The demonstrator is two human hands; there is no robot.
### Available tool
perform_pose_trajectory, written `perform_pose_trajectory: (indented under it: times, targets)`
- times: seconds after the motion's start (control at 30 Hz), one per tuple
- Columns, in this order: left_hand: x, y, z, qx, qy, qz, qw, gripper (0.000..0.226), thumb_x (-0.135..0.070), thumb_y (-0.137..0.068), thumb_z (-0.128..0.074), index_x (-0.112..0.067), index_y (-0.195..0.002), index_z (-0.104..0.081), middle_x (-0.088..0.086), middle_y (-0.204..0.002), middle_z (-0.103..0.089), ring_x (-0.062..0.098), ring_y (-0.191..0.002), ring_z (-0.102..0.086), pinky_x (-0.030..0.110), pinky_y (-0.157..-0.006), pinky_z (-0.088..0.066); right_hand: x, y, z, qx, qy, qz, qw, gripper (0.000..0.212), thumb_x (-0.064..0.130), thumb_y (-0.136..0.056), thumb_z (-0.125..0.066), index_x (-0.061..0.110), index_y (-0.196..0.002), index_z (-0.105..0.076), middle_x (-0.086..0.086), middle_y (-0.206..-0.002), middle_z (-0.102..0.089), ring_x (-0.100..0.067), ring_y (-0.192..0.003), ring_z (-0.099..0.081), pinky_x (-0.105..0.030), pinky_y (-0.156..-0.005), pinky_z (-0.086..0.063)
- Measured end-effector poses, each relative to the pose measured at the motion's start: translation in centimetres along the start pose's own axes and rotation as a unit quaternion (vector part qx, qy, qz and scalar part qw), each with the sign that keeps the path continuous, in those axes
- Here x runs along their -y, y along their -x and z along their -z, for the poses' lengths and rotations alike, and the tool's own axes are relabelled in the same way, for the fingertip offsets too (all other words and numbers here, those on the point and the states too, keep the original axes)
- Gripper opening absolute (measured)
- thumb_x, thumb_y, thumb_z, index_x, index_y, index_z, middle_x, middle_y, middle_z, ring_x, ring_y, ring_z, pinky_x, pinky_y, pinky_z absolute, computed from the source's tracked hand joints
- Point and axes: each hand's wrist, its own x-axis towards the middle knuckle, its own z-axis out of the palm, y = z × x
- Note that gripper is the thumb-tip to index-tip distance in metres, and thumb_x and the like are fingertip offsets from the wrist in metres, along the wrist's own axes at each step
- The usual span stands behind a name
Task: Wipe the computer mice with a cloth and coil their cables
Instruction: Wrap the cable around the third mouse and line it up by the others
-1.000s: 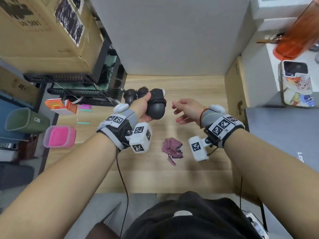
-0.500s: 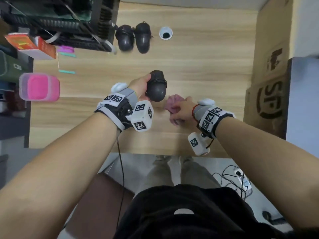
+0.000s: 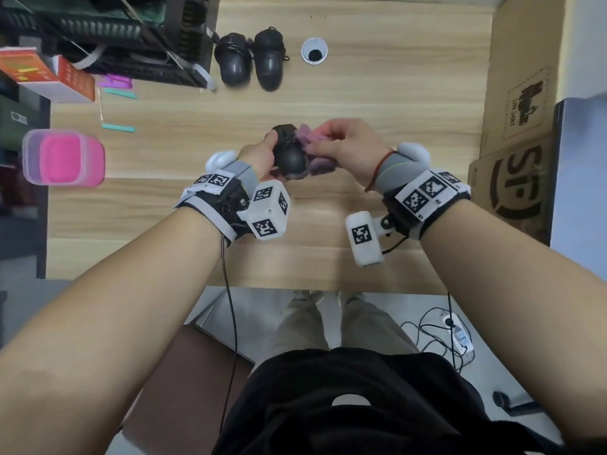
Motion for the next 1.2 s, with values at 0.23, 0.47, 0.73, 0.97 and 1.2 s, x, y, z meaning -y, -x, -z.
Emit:
perform_pose_trajectory:
  times: [0.23,0.47,0.73,0.97,1.2]
  targets:
    - [-0.4,0.6,0.0,0.02,-0.082,-0.036,0.996,0.049,-0.045,-0.1,-0.05,-0.002,-0.122,-0.058,0.002,-0.086,-0.064,0.017,-0.071,-0.066,0.026,-0.061,-0.059,0.2,1.0,-0.8,0.034,0.156,0.062,0.985,0.011,0.026,-0.077,-0.082,0.023,-0.084,-0.075,0.012,-0.079,-0.065,0.004,-0.069,-0.059,-0.018,-0.075,-0.053]
    - [-0.6,1.1,-0.8,0.026,-0.031,-0.017,0.999,0.039,-0.042,-0.099,-0.052,-0.007,-0.116,-0.058,0.01,-0.105,-0.067,0.031,-0.094,-0.07,0.05,-0.085,-0.059,0.0,0.5,0.2,-0.043,0.137,0.045,0.989,0.017,0.036,-0.069,-0.086,0.026,-0.077,-0.074,0.009,-0.077,-0.069,-0.006,-0.072,-0.064,-0.024,-0.072,-0.054]
    - [-1.2,1.6,-1.3,-0.009,0.039,0.014,0.999,0.025,-0.037,-0.095,-0.061,-0.011,-0.095,-0.059,0.015,-0.094,-0.07,0.033,-0.067,-0.073,0.053,-0.068,-0.059,0.5,0.4,1.0,-0.086,0.117,0.053,0.988,0.013,0.028,-0.07,-0.086,0.024,-0.074,-0.074,0.004,-0.075,-0.072,-0.015,-0.067,-0.068,-0.037,-0.072,-0.06]
    - [-1.9,1.8,-0.6,0.036,0.071,0.056,0.995,0.034,-0.029,-0.099,-0.054,-0.011,-0.126,-0.063,0.019,-0.119,-0.068,0.037,-0.098,-0.069,0.049,-0.075,-0.058,0.6,1.2,0.6,0.015,0.078,0.073,0.994,0.014,0.006,-0.07,-0.085,0.013,-0.073,-0.074,-0.013,-0.088,-0.065,-0.041,-0.063,-0.07,-0.045,-0.058,-0.061]
    - [-1.6,2.8,-1.9,0.051,0.089,0.025,0.994,0.038,-0.038,-0.099,-0.055,-0.012,-0.127,-0.056,0.014,-0.117,-0.068,0.035,-0.097,-0.069,0.048,-0.064,-0.058,0.9,0.5,1.9,-0.022,0.035,0.067,0.997,0.011,0.01,-0.076,-0.081,0.015,-0.078,-0.072,-0.01,-0.066,-0.07,-0.03,-0.062,-0.067,-0.043,-0.066,-0.061]
